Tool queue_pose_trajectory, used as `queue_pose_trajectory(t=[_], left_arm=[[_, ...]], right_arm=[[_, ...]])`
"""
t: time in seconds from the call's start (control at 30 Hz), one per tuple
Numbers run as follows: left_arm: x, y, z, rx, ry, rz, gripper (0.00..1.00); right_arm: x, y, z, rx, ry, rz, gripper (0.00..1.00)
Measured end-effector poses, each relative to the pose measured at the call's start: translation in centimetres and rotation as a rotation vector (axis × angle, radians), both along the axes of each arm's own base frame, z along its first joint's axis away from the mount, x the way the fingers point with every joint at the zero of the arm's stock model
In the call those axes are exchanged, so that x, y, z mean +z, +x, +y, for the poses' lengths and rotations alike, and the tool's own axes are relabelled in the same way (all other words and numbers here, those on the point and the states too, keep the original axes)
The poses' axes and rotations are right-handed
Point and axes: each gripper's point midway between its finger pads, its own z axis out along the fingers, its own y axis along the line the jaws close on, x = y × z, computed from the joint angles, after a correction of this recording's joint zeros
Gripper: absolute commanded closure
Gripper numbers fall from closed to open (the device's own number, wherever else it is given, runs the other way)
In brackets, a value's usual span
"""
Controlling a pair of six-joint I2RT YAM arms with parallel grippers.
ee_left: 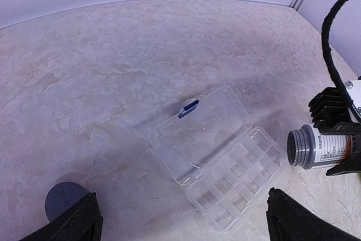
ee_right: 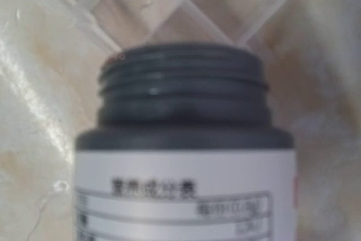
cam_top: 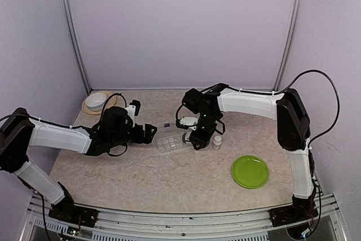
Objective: Sort the pills into containers
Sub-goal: Pour the pill into the compartment of the pill container.
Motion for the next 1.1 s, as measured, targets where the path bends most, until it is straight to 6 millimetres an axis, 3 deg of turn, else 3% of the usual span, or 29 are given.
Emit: queue_pose_trajectory(t=[0.6, 1.1], left_arm=[[-0.2, 0.0, 0.0, -0.003, 0.002, 0.005, 0.01], [-0.2, 0.0, 0.0, -0.003, 0.002, 0.005, 0.01]], right_arm=[[0.6, 0.1, -0.4, 0.02, -0.027, -0.01, 1.0], [1.5, 0.3, 0.3, 0.039, -0.019, -0.036, 1.0]])
